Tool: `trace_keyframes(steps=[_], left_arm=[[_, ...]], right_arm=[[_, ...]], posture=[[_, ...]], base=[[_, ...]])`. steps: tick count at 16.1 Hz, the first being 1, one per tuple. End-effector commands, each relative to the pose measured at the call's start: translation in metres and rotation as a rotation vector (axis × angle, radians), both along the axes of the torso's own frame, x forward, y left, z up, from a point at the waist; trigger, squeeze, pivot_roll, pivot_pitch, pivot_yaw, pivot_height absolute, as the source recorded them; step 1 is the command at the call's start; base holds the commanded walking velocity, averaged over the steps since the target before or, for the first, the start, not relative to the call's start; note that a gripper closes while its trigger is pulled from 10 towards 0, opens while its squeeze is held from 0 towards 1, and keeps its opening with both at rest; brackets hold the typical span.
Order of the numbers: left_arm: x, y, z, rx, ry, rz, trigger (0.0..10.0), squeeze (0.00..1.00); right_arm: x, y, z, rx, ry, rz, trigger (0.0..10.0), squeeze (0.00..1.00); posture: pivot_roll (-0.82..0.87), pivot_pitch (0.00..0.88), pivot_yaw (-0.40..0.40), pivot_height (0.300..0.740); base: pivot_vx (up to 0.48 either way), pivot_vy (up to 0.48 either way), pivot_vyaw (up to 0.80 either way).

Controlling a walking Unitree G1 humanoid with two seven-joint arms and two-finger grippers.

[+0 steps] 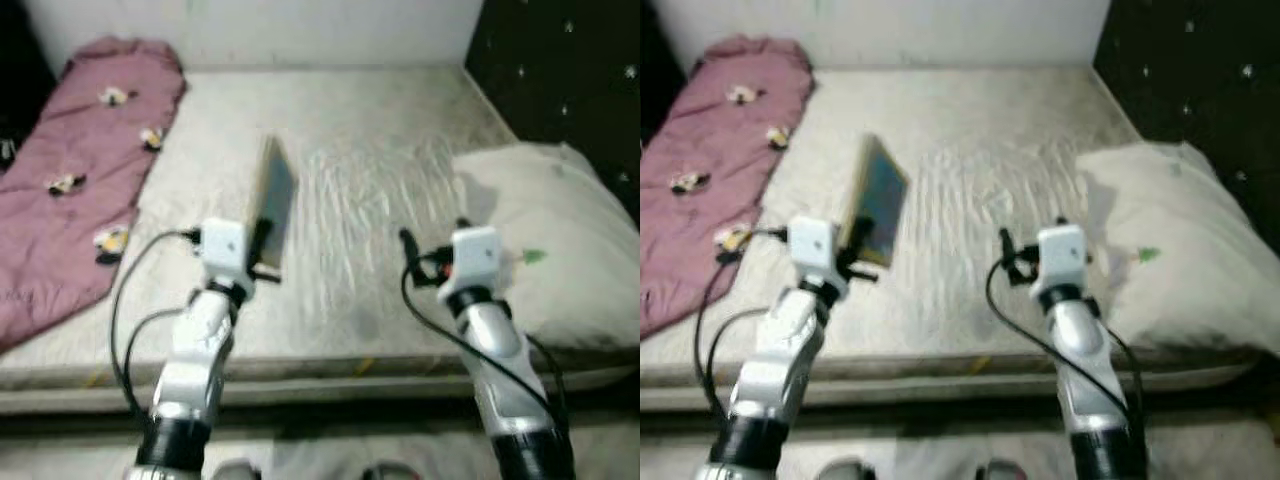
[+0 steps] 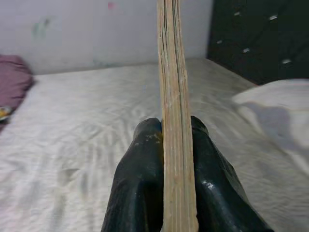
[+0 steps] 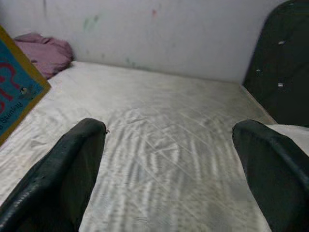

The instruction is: Clean up the room

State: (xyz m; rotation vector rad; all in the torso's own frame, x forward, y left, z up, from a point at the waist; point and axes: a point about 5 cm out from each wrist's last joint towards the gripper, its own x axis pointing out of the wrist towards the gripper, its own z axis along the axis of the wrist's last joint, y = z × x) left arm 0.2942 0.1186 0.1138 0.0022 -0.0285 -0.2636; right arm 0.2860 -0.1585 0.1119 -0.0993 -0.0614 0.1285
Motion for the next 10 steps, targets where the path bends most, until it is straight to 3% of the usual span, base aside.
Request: trace_keyframes(steps=[1,7,10], left_arm=[[0.0025,0.0076,0.0151,-0.001,-0.069,0.011,10.0,0.0],[0.006,0.0029,0.0182,-0.014,-0.076,-0.02,10.0,0.0],[0.0067,0.0041,0.0186,-0.013,-0.08,-0.017,10.0,0.0]], right_arm=[[0.0003,0.0084,0.0018,0.007,-0.011,0.018,10.0,0.0],[0.0063,0.0057,0.0041,0.005,-0.018,0.007,10.0,0.0],[0.0068,0.0075,0.0036,0.005,-0.021,0.008,10.0,0.0]], posture=[[-0.02,0.0,0.009,0.74],[-0.03,0.0,0.01,0.74],[-0.03,0.0,0.008,0.74]], base=[[0.0,0.0,0.0],[0.0,0.0,0.0],[0.246,0.0,0.0]])
